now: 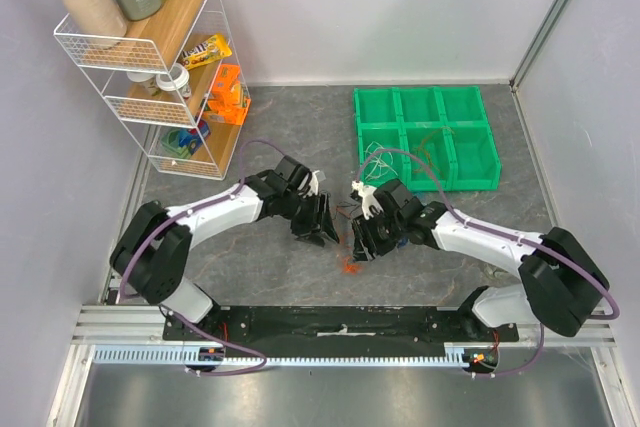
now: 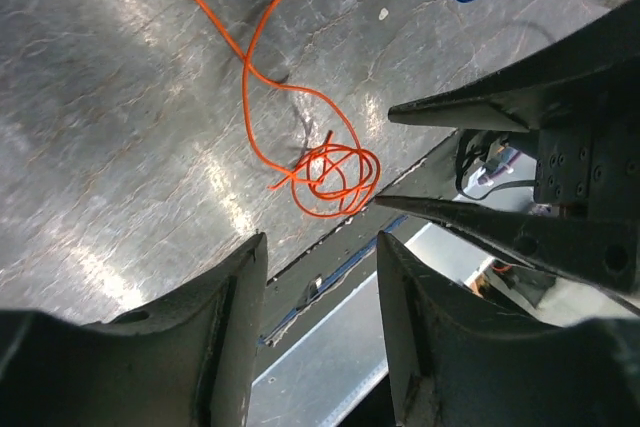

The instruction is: Untangle the cables

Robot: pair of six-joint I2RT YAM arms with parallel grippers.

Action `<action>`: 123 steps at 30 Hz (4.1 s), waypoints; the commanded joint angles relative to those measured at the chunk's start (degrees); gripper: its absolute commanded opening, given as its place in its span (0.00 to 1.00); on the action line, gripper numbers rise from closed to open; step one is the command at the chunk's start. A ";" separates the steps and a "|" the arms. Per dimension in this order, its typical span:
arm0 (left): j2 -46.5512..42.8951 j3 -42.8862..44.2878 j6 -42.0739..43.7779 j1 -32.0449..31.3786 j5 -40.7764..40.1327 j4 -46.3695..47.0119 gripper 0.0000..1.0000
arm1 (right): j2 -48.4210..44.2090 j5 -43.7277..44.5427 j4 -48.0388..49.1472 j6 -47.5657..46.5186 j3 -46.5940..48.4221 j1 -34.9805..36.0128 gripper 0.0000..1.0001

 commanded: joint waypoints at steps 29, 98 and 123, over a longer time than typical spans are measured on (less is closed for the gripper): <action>-6.83 17.20 -8.73 -1.23 -6.25 -22.65 0.02 | -15.66 6.22 -1.89 -5.79 10.10 3.72 0.60; -19.03 30.94 -9.24 6.33 -25.40 -30.59 0.02 | -8.96 23.43 -1.09 -4.92 27.26 13.83 0.00; -33.09 43.24 6.20 16.27 -77.87 -30.35 0.02 | -20.60 53.34 -31.94 14.14 13.73 10.15 0.00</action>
